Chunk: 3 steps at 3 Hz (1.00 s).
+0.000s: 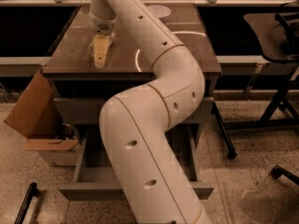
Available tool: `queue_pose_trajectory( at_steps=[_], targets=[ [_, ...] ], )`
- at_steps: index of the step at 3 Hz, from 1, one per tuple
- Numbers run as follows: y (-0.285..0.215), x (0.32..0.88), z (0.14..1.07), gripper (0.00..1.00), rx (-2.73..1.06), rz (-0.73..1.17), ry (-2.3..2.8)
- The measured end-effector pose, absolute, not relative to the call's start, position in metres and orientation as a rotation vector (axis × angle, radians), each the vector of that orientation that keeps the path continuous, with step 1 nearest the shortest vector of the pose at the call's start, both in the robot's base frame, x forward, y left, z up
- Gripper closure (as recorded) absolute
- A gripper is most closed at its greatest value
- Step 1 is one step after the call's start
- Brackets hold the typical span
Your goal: Place water bottle into middle drawer
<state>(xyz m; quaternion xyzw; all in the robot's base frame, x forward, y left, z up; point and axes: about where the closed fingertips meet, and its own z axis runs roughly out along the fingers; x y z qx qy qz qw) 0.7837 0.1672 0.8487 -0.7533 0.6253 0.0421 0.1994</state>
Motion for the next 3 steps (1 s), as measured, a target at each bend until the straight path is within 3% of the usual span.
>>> queue_pose_trajectory(
  at_steps=[3],
  targets=[
    [0.101,0.771,0.924,0.0,-1.799,0.219,1.605]
  ],
)
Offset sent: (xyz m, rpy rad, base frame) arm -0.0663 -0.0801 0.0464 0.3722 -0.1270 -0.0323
